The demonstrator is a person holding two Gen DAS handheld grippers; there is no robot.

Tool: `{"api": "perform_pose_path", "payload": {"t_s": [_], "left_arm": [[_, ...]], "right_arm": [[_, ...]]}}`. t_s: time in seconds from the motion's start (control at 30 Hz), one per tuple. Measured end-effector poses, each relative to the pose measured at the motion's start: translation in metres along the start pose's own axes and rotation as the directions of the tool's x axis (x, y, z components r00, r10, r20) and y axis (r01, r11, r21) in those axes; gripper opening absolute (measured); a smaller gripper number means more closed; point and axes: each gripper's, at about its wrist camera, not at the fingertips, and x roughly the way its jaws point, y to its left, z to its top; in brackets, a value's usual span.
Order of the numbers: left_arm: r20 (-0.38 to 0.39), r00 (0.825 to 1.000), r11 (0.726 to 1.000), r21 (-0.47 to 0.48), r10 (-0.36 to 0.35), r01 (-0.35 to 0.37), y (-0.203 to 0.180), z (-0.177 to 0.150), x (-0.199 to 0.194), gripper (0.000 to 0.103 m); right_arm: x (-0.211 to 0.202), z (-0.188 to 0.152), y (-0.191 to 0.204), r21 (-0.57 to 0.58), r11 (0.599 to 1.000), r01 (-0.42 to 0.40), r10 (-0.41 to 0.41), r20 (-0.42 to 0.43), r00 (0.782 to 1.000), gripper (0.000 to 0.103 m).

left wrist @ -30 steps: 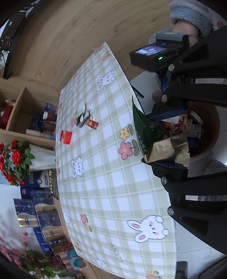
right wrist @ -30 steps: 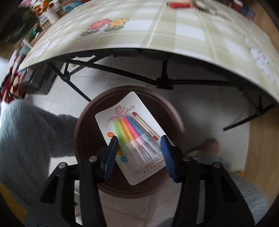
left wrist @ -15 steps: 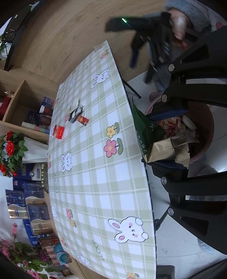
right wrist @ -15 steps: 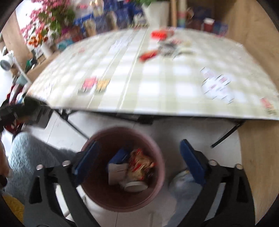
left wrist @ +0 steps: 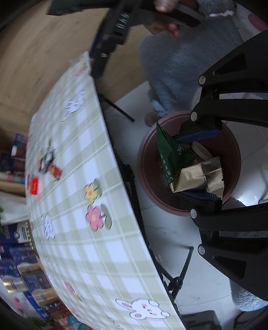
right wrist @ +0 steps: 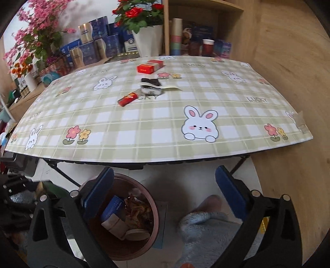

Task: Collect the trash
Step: 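Open both tools to drop the pen card and wrapper into the bin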

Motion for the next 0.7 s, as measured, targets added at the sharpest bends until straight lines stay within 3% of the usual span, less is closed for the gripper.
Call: {"api": "perform_pose_path", "payload": {"t_s": [0.5,0.57,0.7], "left_arm": [[-0.059,0.998,0.996,0.089,0.008,-0.003,-0.027,-0.008,0.027,0.042],[-0.028,1.000,0.995,0.095,0.002,0.000,-0.028,-0.008,0.021,0.045],[0.021,1.000,0.996,0.083,0.021,-0.023,-0.025,-0.007,0.010,0.066]], "right_arm": [[-0.013,-0.001,-0.008,0.011,1.000,-0.003,0.003,0.040,0.999,0.097],[-0.012,-0.001,-0.005,0.001,1.000,-0.008,0.008,0.035,0.999,0.097],[-0.011,0.000,0.001,-0.006,1.000,-0.016,0.016,0.036,0.999,0.097]]}}
